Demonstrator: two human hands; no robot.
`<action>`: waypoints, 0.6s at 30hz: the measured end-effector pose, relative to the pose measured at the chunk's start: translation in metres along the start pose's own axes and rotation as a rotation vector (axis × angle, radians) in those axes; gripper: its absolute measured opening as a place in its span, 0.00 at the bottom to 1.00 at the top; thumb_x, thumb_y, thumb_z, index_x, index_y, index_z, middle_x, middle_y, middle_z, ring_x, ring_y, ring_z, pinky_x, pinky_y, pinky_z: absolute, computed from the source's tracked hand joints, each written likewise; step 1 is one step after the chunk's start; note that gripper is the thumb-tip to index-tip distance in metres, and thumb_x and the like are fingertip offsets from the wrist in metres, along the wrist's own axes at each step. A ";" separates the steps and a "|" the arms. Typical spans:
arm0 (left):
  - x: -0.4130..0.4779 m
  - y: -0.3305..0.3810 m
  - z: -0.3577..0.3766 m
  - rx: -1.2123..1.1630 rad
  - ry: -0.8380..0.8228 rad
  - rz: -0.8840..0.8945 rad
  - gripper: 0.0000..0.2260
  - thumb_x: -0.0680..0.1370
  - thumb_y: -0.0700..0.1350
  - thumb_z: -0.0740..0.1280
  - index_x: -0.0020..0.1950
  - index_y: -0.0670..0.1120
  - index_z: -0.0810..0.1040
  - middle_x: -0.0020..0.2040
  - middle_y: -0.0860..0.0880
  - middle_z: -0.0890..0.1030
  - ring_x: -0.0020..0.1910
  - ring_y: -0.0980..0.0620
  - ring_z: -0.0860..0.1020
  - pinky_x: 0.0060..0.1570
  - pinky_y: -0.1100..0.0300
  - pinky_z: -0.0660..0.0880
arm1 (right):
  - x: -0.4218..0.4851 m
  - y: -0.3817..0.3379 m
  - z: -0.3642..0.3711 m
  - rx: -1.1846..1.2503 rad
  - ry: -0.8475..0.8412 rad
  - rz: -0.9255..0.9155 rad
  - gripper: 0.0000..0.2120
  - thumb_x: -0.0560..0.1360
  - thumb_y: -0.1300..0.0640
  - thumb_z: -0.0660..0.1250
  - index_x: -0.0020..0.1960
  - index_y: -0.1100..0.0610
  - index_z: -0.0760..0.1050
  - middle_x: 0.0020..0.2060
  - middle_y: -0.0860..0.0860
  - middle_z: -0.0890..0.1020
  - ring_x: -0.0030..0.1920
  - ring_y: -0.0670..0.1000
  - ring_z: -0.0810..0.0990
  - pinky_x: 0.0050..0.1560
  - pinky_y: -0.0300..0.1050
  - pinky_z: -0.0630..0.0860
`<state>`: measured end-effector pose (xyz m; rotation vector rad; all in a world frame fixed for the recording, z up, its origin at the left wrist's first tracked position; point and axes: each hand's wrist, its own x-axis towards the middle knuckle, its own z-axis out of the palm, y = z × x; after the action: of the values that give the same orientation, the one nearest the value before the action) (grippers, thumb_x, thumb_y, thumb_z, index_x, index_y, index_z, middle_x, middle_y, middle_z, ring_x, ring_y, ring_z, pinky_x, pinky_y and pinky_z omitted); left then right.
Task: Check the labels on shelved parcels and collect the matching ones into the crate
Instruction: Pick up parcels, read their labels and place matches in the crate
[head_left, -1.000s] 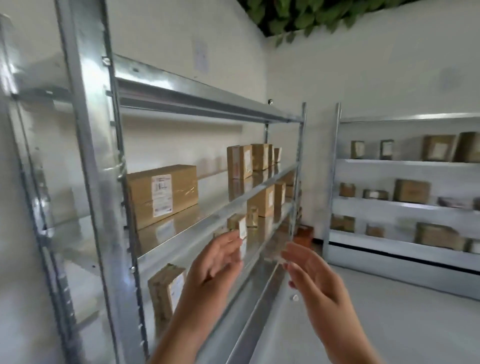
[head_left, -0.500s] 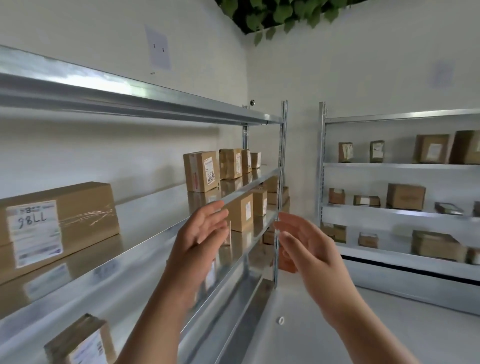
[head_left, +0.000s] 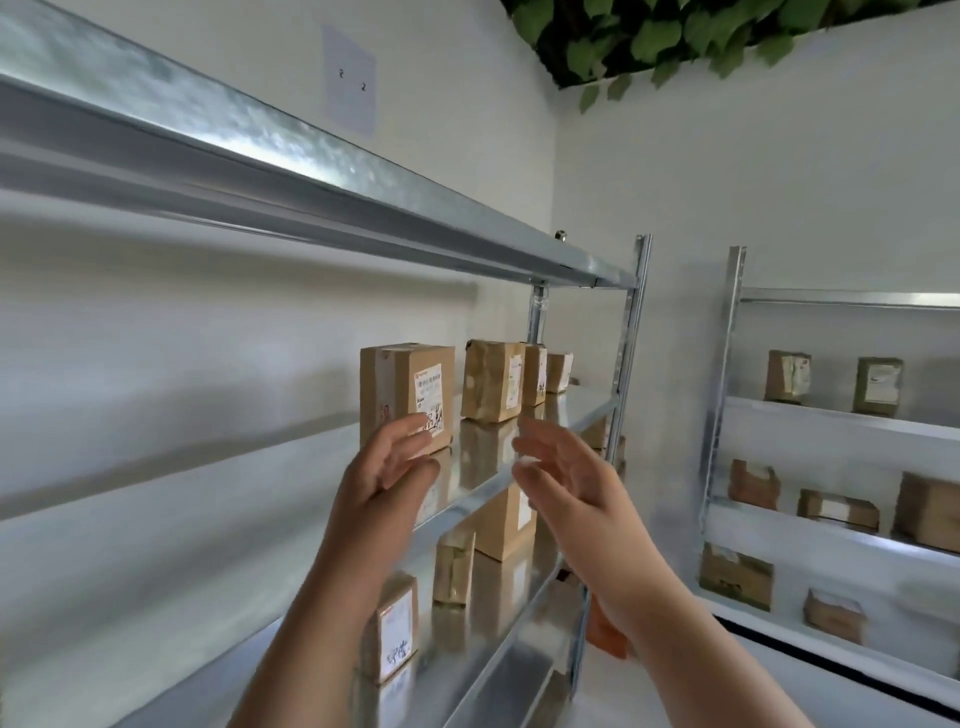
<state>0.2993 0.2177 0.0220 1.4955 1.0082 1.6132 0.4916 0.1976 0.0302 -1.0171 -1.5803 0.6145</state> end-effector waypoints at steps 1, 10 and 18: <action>0.013 -0.005 0.003 0.012 0.009 -0.005 0.15 0.83 0.44 0.67 0.63 0.64 0.77 0.64 0.62 0.81 0.63 0.64 0.77 0.58 0.62 0.73 | 0.016 0.012 0.000 -0.001 -0.011 0.001 0.19 0.83 0.50 0.67 0.74 0.44 0.72 0.65 0.40 0.81 0.65 0.40 0.80 0.68 0.44 0.77; 0.136 -0.053 0.021 0.206 0.287 0.057 0.17 0.81 0.39 0.68 0.67 0.57 0.76 0.63 0.58 0.80 0.60 0.64 0.78 0.54 0.65 0.73 | 0.200 0.141 0.019 0.193 -0.118 0.064 0.22 0.83 0.51 0.68 0.75 0.40 0.68 0.70 0.46 0.77 0.70 0.50 0.76 0.70 0.52 0.74; 0.220 -0.120 0.056 0.390 0.597 -0.221 0.30 0.76 0.49 0.74 0.76 0.56 0.67 0.71 0.52 0.71 0.65 0.51 0.74 0.61 0.56 0.69 | 0.334 0.235 0.042 0.316 -0.371 0.235 0.33 0.84 0.57 0.67 0.84 0.47 0.57 0.80 0.53 0.67 0.79 0.54 0.67 0.67 0.44 0.64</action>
<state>0.3362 0.4720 0.0149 1.0826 1.8366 1.8076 0.5107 0.6060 -0.0023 -0.8873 -1.6198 1.2315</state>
